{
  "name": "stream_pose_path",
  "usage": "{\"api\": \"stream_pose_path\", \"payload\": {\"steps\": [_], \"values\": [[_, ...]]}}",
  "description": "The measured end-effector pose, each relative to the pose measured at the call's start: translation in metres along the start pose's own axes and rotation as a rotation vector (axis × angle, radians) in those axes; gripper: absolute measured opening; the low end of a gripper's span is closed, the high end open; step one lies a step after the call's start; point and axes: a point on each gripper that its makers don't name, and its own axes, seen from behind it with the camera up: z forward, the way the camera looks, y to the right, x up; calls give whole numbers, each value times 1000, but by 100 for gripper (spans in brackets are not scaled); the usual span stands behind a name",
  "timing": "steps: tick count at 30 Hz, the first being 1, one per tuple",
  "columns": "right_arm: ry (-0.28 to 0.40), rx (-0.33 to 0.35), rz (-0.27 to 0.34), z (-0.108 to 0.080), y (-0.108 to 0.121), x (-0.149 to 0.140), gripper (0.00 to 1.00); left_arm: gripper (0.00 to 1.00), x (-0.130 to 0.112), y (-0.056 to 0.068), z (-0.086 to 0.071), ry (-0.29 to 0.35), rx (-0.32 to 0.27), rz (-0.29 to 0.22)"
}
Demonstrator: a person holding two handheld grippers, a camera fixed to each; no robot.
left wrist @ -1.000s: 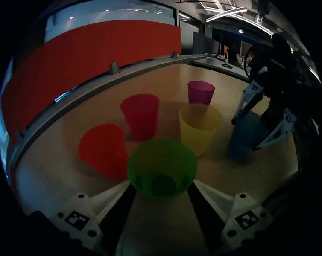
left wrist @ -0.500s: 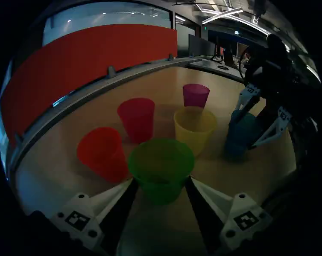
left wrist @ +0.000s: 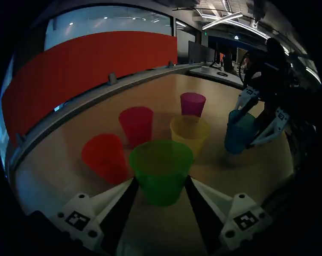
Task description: Pour water
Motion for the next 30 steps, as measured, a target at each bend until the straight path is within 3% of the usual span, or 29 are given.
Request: {"api": "stream_pose_path", "payload": {"steps": [14,30], "values": [[67,-40,-3,-23,2,31,85,78,28,4,-32,118,26,-40],[153,-65,-1,-50,1,68,85,78,68,11,-83,290,48,-74]]}}
